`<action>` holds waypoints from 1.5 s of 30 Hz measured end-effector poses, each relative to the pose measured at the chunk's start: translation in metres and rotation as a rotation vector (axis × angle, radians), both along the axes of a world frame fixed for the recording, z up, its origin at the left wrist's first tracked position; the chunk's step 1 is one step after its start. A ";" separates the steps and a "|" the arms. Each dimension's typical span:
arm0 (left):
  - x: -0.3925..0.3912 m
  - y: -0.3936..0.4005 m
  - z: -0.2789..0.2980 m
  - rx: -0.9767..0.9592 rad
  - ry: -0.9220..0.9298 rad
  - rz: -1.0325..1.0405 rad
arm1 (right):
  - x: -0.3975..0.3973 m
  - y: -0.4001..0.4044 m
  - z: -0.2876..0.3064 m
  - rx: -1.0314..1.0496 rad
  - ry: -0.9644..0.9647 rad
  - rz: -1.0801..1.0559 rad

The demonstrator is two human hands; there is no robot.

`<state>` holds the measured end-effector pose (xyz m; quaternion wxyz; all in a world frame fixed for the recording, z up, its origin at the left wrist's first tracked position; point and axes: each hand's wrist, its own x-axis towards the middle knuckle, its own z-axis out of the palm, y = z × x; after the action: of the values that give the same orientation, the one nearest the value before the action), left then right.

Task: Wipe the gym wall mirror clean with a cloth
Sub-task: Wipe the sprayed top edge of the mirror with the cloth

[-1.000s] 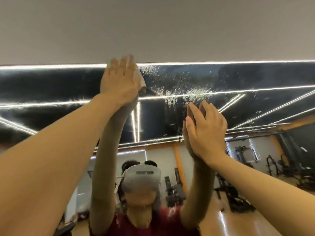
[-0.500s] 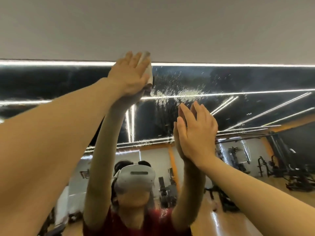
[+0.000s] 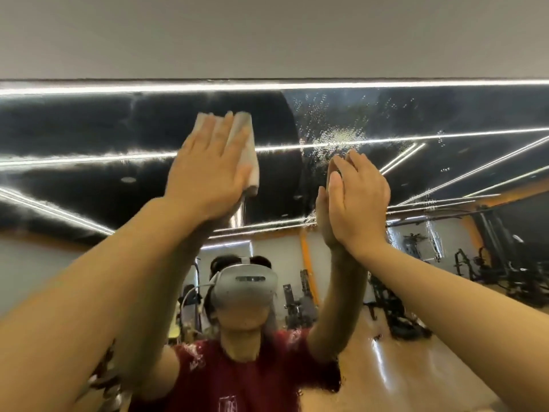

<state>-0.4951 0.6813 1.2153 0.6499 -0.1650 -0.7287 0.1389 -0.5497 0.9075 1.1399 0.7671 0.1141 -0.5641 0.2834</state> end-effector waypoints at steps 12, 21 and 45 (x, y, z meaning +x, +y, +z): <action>-0.006 0.015 -0.067 -0.090 0.008 -0.022 | 0.021 0.039 -0.001 0.097 -0.035 -0.065; -0.002 0.029 -0.100 0.392 0.046 -0.078 | 0.009 0.115 -0.001 0.137 -0.106 -0.245; -0.043 0.233 -0.114 0.084 -0.035 -0.023 | -0.018 0.212 0.005 0.208 -0.172 -0.116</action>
<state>-0.5377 0.9147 1.1012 0.6450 -0.1481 -0.7433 0.0978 -0.5680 1.1195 1.1450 0.7151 0.1352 -0.6597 0.1874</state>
